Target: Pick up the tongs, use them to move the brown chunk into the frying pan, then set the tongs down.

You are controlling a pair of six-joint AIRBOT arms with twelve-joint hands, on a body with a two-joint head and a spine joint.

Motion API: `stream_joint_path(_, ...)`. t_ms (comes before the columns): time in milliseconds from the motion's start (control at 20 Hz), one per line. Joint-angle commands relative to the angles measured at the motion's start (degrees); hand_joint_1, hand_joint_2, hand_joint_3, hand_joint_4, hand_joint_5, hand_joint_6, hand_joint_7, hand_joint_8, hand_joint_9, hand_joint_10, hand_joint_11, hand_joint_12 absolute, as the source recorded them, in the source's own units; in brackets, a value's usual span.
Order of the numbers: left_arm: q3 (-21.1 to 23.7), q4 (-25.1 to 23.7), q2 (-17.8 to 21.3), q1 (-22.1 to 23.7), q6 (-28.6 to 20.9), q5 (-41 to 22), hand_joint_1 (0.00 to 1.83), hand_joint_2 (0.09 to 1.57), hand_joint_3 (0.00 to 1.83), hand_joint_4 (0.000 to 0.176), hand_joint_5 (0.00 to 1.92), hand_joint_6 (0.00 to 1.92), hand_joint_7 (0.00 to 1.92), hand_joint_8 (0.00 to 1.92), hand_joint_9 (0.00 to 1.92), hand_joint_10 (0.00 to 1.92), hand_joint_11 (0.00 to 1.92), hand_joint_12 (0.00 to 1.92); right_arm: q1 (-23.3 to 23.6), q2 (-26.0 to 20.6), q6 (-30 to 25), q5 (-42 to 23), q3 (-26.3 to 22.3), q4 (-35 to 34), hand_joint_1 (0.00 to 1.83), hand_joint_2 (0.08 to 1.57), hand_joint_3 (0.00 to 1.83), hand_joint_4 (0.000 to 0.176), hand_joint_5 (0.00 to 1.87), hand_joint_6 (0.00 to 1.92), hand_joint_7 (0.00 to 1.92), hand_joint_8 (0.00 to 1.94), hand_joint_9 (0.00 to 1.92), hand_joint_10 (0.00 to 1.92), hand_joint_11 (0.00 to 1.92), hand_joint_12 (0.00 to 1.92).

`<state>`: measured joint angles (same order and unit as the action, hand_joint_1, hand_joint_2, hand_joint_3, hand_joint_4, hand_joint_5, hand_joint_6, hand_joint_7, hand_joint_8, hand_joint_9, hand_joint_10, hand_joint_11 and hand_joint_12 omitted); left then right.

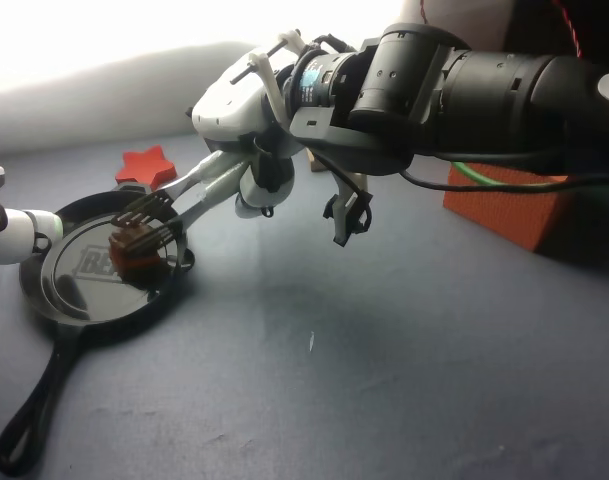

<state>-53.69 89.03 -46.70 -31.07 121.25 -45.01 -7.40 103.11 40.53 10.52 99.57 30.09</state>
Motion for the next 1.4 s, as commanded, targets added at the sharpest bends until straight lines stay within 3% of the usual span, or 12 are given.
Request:
stream_joint_path(0,-0.4,-3.1,0.4,0.04,0.08,-3.62,0.08,1.29,0.0,0.0,0.16,0.0,0.17,0.0,0.16,0.0,0.0,0.45,0.6,-0.2,-0.01,-5.21,0.1,0.52,0.8,1.38,0.0,0.0,1.03,1.91,1.23,1.82,1.24,1.92,1.24,1.92)
stream_joint_path(250,-0.21,-3.1,0.4,0.05,0.06,-3.62,0.06,1.3,0.0,0.0,0.13,0.0,0.16,0.0,0.15,0.0,0.0,0.4,0.76,-0.25,-0.01,-5.22,0.1,0.52,0.8,1.37,0.0,0.0,1.01,1.84,1.22,1.78,1.22,1.92,1.2,1.92)
stream_joint_path(500,-0.18,-3.1,0.4,0.07,-0.03,-3.62,0.06,1.3,0.0,0.0,0.14,0.0,0.17,0.01,0.16,0.01,0.0,0.43,1.8,-2.28,-0.01,-5.37,-1.55,0.52,0.82,1.38,0.0,0.0,1.01,1.92,1.23,1.83,1.24,1.92,1.22,1.92)
stream_joint_path(750,0.21,-3.1,0.4,0.38,-0.03,-3.45,0.03,1.3,0.0,0.0,0.12,0.0,0.15,0.0,0.14,0.0,0.0,0.41,2.83,-7.31,-0.07,-4.31,-8.62,0.52,0.79,1.39,0.0,0.0,1.03,1.92,1.23,1.84,1.23,1.92,1.22,1.92)
stream_joint_path(900,0.94,-3.12,0.26,0.9,-0.03,-3.12,0.06,1.3,0.0,0.0,0.14,0.0,0.17,0.0,0.16,0.01,0.0,0.46,2.59,-12.33,-0.1,-4.59,-14.4,0.52,0.72,1.41,0.01,0.0,1.01,1.82,1.22,1.69,1.18,1.9,1.13,1.92)
stream_joint_path(1150,3.11,-3.12,0.2,0.93,-0.55,-3.12,0.05,1.29,0.0,0.0,0.14,0.0,0.16,0.0,0.15,0.0,0.0,0.43,-0.74,-22.62,-0.02,-13.31,-25.04,0.53,0.7,1.41,0.0,0.0,1.02,1.82,1.22,1.69,1.19,1.9,1.15,1.92)
stream_joint_path(1350,4.31,-3.12,-0.14,1.35,-0.91,-3.12,0.07,1.3,0.0,0.0,0.12,0.0,0.14,0.0,0.13,0.0,0.0,0.37,-3.66,-28.41,-0.19,-17.06,-30.37,0.53,0.71,1.42,0.0,0.0,1.01,1.86,1.23,1.77,1.22,1.92,1.22,1.92)
